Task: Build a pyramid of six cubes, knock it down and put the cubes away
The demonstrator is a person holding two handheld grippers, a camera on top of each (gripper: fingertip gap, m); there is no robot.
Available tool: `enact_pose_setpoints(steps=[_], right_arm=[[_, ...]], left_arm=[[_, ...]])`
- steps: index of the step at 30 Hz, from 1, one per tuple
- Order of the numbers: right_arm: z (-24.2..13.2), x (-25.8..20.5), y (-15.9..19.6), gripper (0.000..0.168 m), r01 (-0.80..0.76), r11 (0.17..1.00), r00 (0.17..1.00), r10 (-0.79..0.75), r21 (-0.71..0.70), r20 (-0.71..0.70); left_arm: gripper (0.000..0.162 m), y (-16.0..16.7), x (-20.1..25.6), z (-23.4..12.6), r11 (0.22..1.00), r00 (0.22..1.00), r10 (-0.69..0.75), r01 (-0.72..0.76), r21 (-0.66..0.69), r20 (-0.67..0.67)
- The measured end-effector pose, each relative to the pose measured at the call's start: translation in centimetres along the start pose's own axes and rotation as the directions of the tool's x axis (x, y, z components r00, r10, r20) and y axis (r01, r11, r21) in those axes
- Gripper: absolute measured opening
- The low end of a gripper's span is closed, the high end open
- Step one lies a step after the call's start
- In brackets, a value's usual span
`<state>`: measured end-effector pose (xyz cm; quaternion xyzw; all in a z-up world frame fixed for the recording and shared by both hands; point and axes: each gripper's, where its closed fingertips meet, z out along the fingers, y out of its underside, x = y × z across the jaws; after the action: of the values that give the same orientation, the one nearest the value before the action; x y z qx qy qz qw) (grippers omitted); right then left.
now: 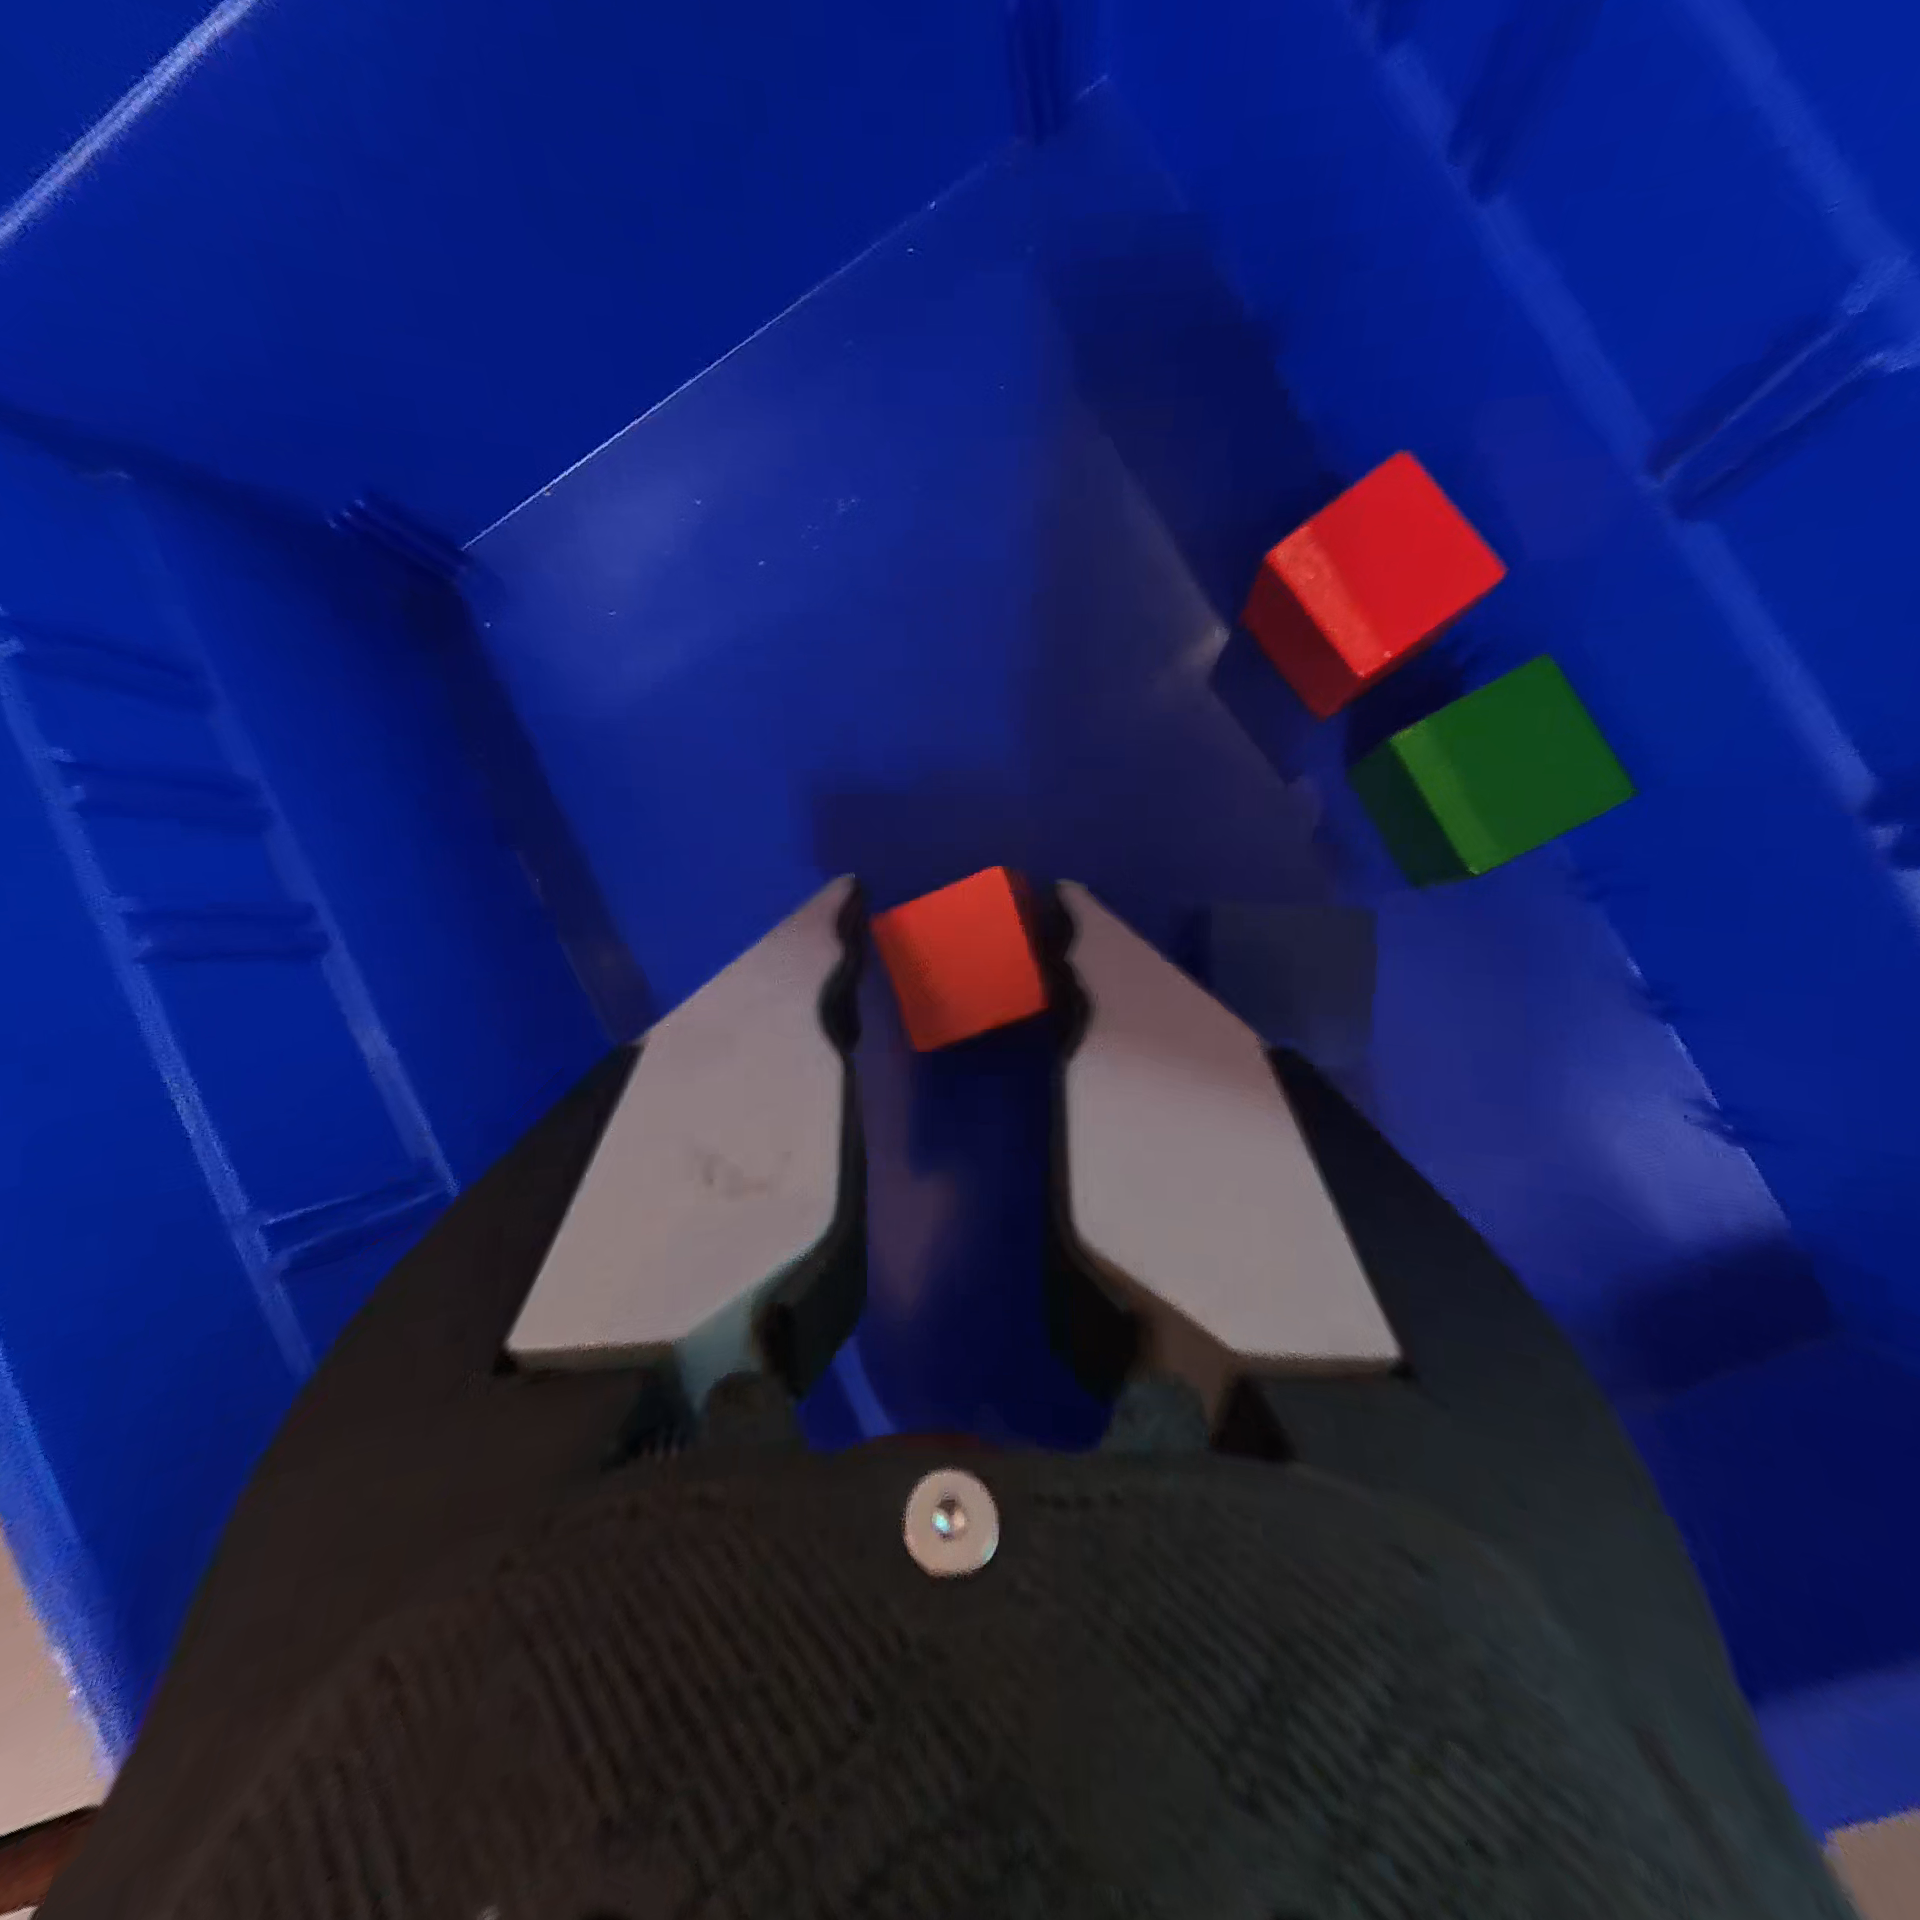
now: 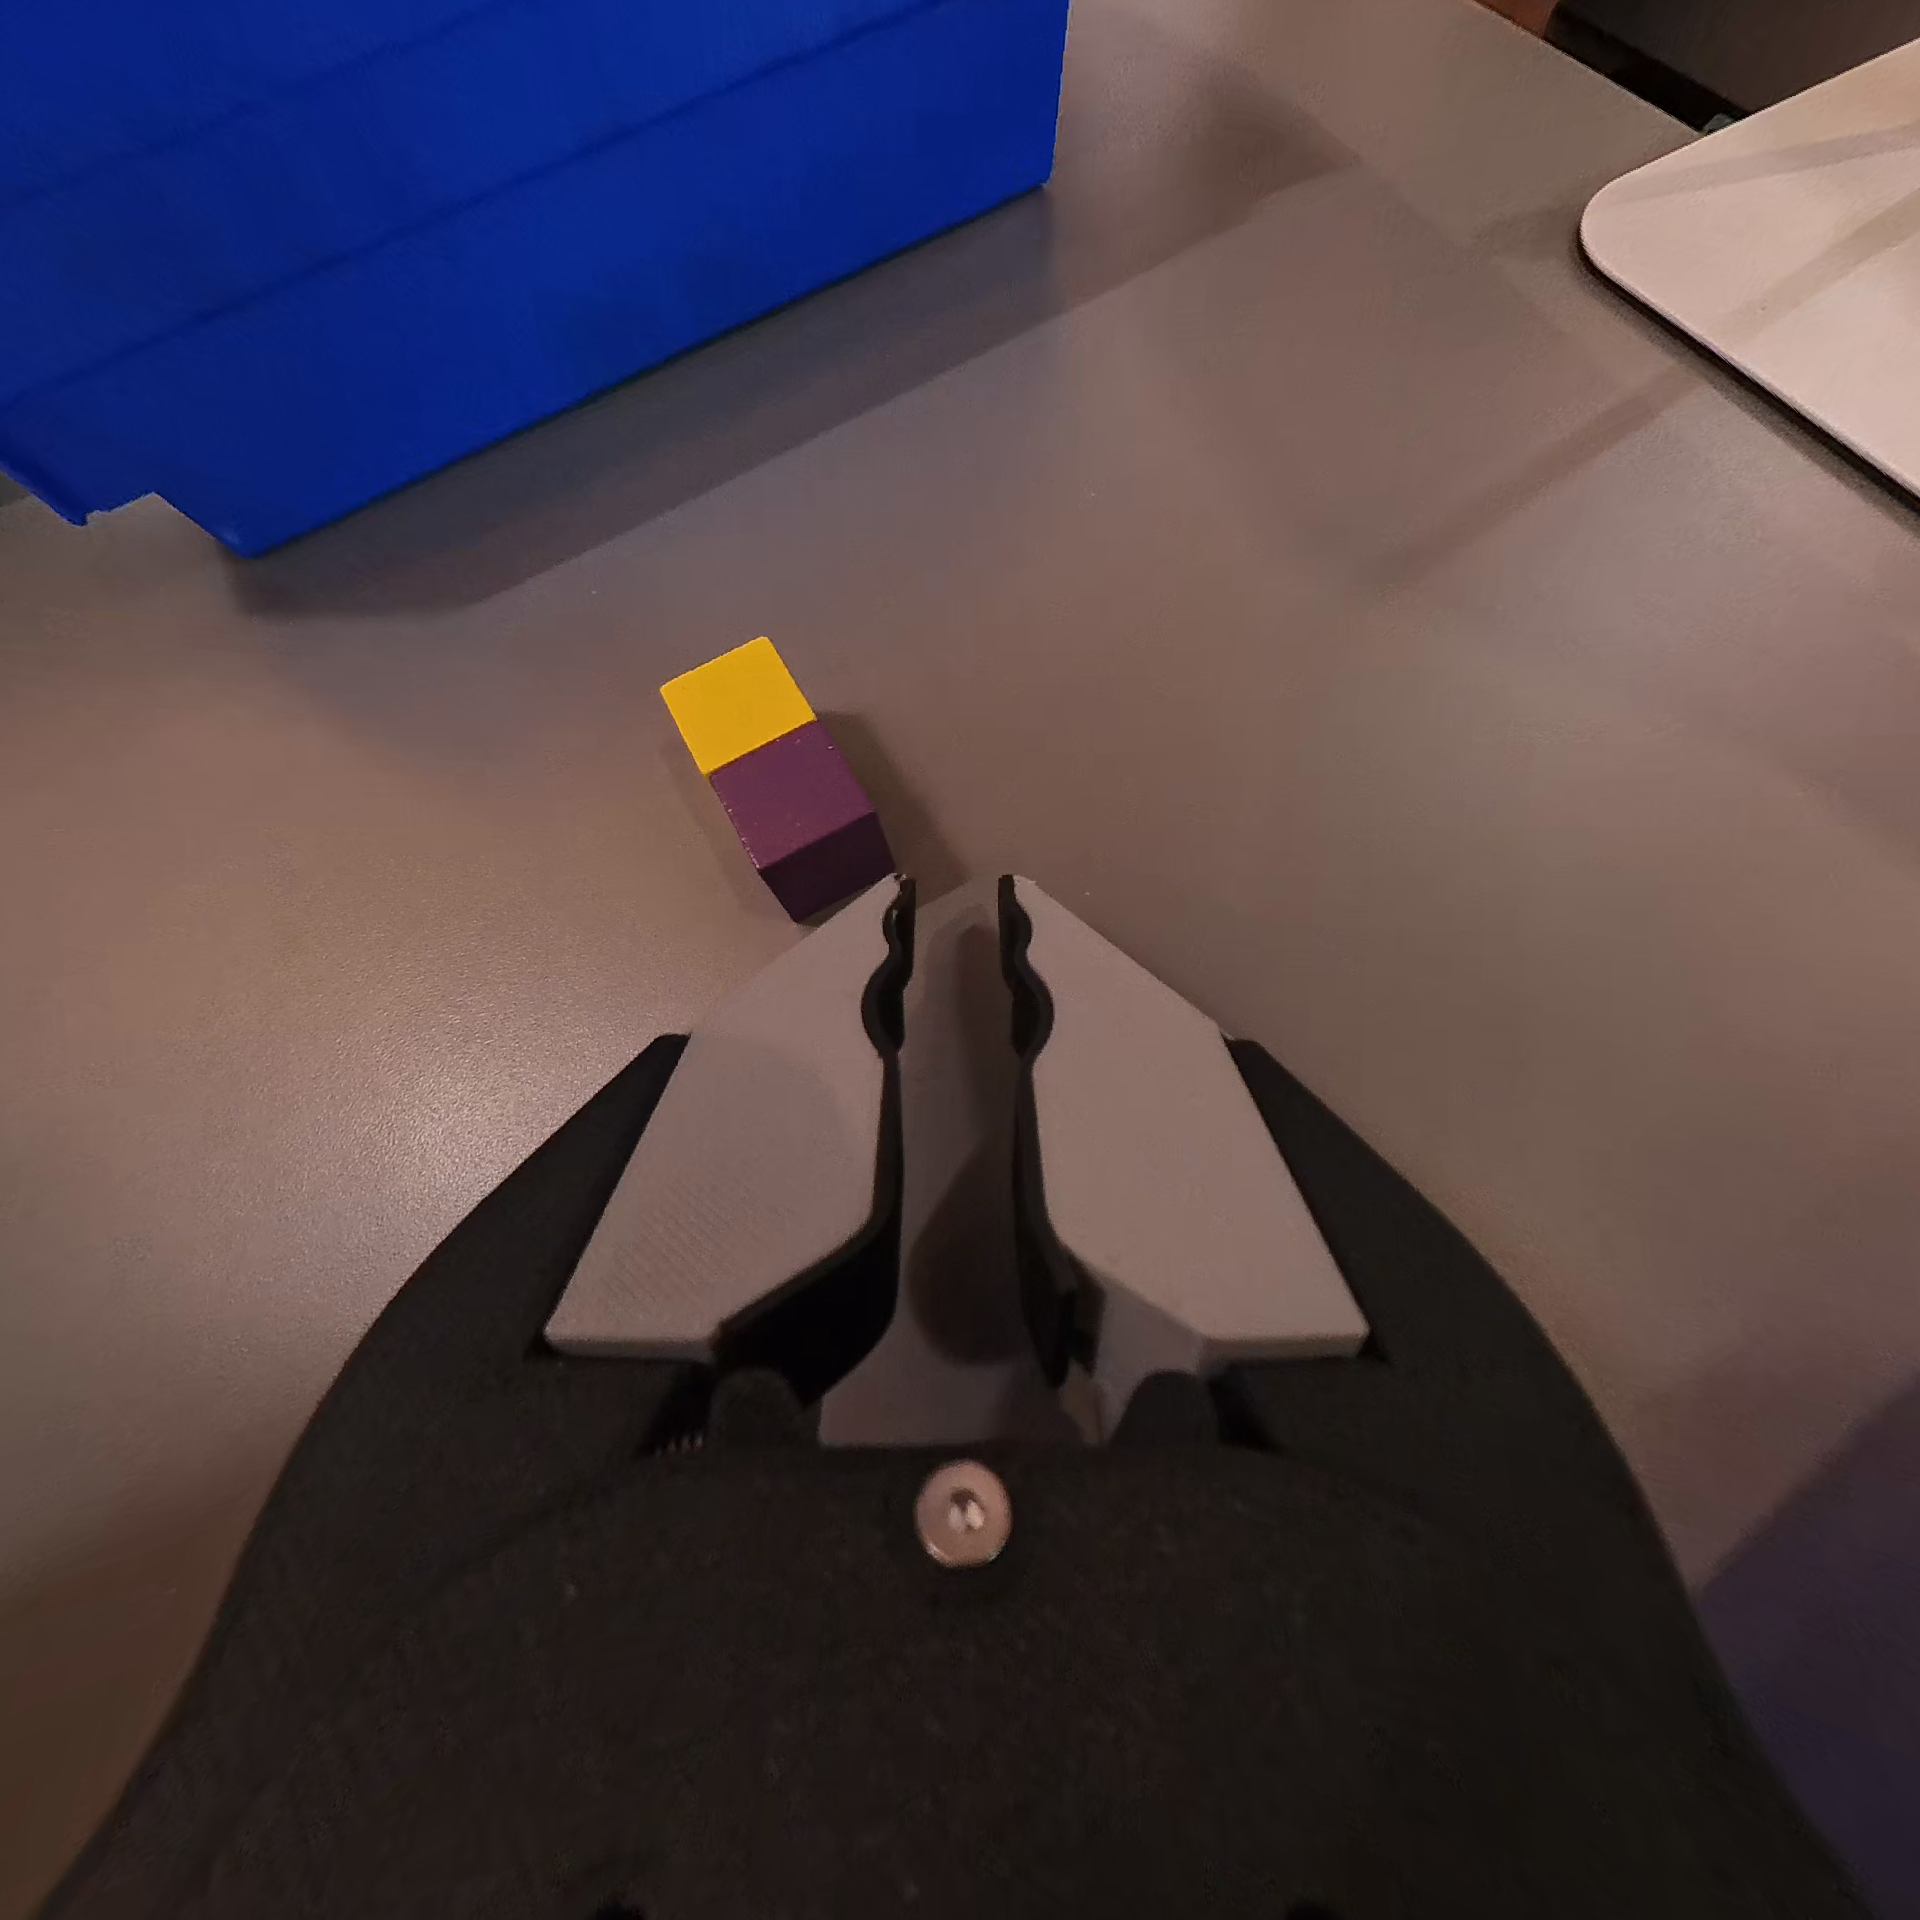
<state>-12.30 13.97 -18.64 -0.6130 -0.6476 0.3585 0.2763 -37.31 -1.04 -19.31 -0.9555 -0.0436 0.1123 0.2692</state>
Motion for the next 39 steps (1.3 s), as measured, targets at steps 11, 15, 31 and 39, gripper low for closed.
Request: enact_pose_setpoints(steps=[11,15,31,39], right_arm=[[-0.1,0.2,-0.2,0.012,0.006,1.000,1.000,-0.006,0.013,-0.017],[-0.2,0.2,-0.2,0.012,0.019,1.000,0.999,-0.019,0.017,-0.029],[-2.7,0.1,-2.5,0.020,0.110,0.978,0.993,-0.102,0.178,-0.051],[-10.5,-1.1,-8.5,0.029,-0.274,0.800,0.930,0.078,0.534,0.360]], left_arm=[[0.027,-4.9,-3.5,-4.2,0.946,0.980,-0.076,0.012,0.324,0.186],[0.027,-7.1,-3.9,-7.1,0.876,0.962,-0.115,-0.019,0.481,0.248],[0.026,-17.5,18.1,-16.5,0.650,0.925,0.346,-0.117,0.751,-0.155],[0.026,-21.9,24.7,-12.2,0.421,0.867,0.494,-0.303,0.855,0.064]])
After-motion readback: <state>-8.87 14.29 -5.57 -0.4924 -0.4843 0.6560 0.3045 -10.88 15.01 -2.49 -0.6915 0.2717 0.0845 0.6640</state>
